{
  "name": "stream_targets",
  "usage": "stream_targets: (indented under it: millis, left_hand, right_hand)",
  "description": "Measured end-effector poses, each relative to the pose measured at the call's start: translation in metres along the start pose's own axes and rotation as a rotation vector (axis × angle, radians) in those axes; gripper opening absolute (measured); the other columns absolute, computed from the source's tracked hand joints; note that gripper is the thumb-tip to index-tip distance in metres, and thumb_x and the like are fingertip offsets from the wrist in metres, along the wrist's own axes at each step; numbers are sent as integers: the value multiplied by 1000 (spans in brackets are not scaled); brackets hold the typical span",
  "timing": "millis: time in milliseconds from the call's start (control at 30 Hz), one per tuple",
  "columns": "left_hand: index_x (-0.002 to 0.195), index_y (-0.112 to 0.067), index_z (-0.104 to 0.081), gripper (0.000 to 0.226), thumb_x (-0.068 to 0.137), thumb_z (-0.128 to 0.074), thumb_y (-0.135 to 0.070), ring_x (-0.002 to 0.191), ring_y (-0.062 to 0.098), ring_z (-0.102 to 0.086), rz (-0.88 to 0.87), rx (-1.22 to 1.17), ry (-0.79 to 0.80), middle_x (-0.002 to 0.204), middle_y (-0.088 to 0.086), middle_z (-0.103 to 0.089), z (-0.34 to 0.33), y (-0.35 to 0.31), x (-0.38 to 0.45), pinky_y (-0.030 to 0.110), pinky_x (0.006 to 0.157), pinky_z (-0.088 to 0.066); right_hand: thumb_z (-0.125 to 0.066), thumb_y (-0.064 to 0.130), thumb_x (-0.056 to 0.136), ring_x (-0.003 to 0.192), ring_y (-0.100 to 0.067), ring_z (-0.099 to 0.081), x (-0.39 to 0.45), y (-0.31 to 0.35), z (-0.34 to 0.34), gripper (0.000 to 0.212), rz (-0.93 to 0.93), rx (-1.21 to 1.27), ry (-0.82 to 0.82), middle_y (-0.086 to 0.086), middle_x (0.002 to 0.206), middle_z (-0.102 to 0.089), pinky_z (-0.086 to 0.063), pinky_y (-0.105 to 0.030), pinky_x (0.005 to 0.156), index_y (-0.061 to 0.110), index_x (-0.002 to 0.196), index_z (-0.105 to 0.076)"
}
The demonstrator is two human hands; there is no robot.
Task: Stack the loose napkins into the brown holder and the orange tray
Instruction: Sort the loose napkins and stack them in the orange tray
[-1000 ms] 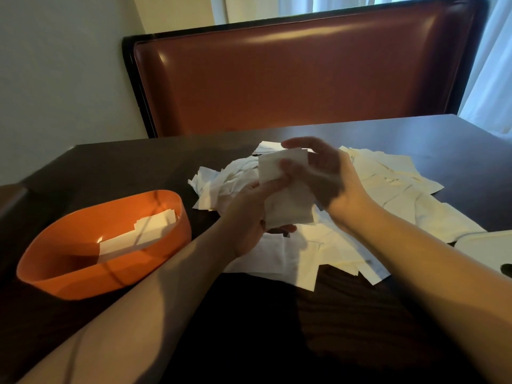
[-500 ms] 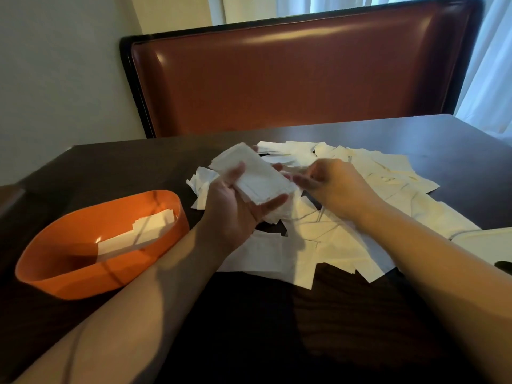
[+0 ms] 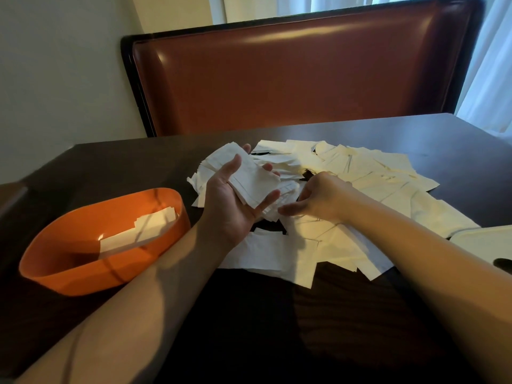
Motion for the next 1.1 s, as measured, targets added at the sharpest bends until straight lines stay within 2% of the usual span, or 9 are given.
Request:
stream_targets:
  millis: [167,367,467,700,800,867,933,1000,1100]
  left_hand:
    - [136,-27,-56,41,98,-49,-39,104,30,-67,-15,35,0,103,10,-73,-1,0,-1,43,80,-56]
    - [135,-25,-57,41,98,-49,-39,111,33,-63,-16,34,-6,104,12,-72,-2,-1,-3,40,73,-58]
    - [135,-25,-57,41,98,-49,-40,114,34,-62,-8,35,-7,105,12,-70,-2,-1,-2,40,73,-59]
    - [135,-26,-57,42,98,-48,-42,123,36,-58,-22,61,1,112,14,-69,-1,-2,-2,42,79,-57]
    - [135,-23,-58,43,97,-50,-41,115,33,-64,-41,42,8,102,12,-72,0,-2,-2,41,78,-56]
    - [135,-22,-57,43,96,-52,-40,105,32,-67,-44,22,17,102,13,-72,1,-2,-2,40,75,-58]
    - [134,-23,-57,44,93,-55,-39,100,31,-67,-32,2,33,109,15,-67,1,-2,-2,40,72,-57]
    - [133,-23,-58,44,92,-57,-38,98,30,-68,-30,-1,34,111,16,-66,1,-2,-2,40,72,-57]
    - [130,-24,-61,39,94,-55,-39,97,29,-70,-46,19,20,106,14,-71,1,-4,-2,41,76,-57]
  right_hand:
    - [-79,38,81,42,-4,-44,-1,0,-4,33,128,102,116,12,45,-49,-29,-14,41,21,61,-58]
    - [-70,34,90,63,-10,-48,-1,-5,9,22,193,179,32,3,70,-58,-37,-17,53,19,75,-68]
    - [-69,32,91,71,-15,-51,-2,-8,12,21,168,297,-15,-9,85,-66,-42,-28,64,12,89,-72]
    - [-73,33,87,59,-10,-42,2,-5,0,22,118,335,-12,-5,73,-61,-35,-19,49,12,90,-78]
    - [-70,24,90,67,-11,-54,0,-3,1,23,178,487,-106,-9,85,-69,-45,-19,58,3,96,-76]
    - [-69,20,92,72,-6,-62,-2,-3,8,22,228,557,-262,-5,95,-72,-50,-18,64,2,103,-74]
    - [-70,21,90,60,4,-60,-4,-5,16,17,242,645,-389,-1,87,-73,-46,-10,57,8,100,-76]
    - [-72,25,89,55,-5,-58,-4,-9,21,15,246,722,-463,-5,75,-72,-44,-20,56,11,88,-77]
    - [-73,23,87,65,-14,-54,-3,-11,25,19,238,781,-542,-8,76,-66,-43,-30,61,5,85,-73]
Point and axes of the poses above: each hand's wrist, its own x-axis towards the middle knuckle, its own z-axis out of the back of the hand, y = z × x, the point moved 1 cm from there along x, towards the middle knuckle
